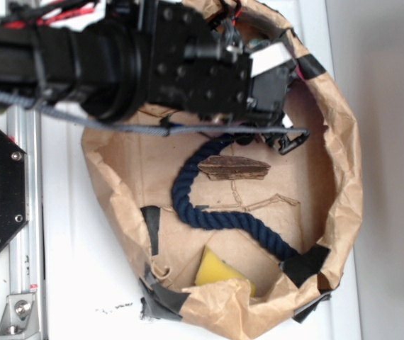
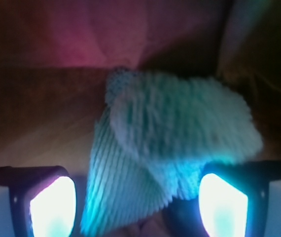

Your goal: Grab the blue cloth.

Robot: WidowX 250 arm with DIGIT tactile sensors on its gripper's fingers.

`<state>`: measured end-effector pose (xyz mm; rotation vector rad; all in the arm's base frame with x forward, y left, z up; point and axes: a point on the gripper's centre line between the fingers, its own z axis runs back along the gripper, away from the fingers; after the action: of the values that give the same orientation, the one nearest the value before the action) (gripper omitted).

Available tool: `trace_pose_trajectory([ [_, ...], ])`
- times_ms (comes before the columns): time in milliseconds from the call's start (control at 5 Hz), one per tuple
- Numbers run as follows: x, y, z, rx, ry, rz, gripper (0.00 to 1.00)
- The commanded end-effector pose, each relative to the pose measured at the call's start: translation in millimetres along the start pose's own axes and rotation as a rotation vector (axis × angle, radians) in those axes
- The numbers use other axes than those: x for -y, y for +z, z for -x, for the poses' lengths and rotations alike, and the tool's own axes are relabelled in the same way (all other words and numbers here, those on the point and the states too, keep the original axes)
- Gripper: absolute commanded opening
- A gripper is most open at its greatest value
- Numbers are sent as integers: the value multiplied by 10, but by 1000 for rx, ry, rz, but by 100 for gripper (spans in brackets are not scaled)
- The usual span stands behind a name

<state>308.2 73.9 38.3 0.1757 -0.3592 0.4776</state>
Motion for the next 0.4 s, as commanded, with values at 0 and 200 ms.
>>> trace_pose_trajectory([
  [0, -5, -3, -180, 20, 3, -15, 100],
  [200, 4, -110, -148, -3, -30, -19, 38],
])
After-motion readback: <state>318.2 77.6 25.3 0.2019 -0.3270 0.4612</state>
